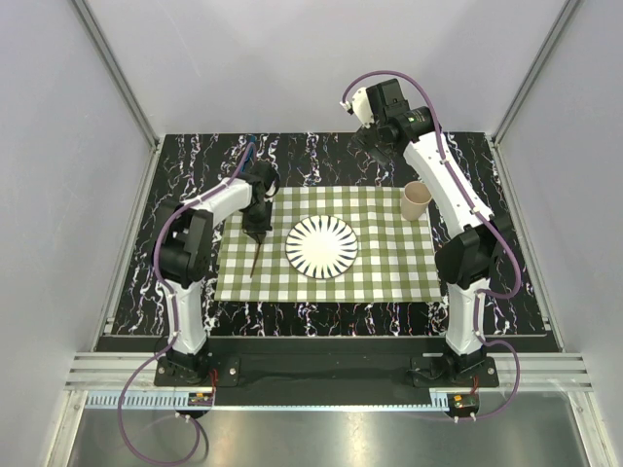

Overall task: Set the dinner table for one person
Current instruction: Place the fork on the napkin.

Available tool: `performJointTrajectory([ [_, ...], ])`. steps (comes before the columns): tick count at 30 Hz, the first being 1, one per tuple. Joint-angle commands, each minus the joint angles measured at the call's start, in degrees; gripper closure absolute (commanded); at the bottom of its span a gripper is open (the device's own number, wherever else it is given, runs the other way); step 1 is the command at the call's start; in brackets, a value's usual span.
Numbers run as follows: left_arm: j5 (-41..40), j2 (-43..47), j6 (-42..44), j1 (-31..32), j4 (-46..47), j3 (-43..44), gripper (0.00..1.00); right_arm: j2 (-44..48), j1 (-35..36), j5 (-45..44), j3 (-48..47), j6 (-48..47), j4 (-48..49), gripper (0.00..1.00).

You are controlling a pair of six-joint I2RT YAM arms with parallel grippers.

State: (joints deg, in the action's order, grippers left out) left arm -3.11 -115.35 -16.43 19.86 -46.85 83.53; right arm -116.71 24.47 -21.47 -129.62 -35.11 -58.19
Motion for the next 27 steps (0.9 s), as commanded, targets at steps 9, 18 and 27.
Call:
performJointTrajectory([
  [9, 4.1, -2.4, -4.4, 0.5, 2.5, 2.8, 1.0, 3.4, 1.2, -0.1, 0.2, -0.7, 1.3, 0.11],
  [18, 1.5, -1.1, -5.2, 0.7, 2.4, 2.7, 1.0, 3.0, 1.2, -0.1, 0.6, -0.6, 1.3, 0.11],
  [27, 1.2, -0.8, -5.9, 0.8, 2.3, 2.7, 1.0, 2.5, 1.5, -0.4, 0.2, -1.0, 1.5, 0.11],
])
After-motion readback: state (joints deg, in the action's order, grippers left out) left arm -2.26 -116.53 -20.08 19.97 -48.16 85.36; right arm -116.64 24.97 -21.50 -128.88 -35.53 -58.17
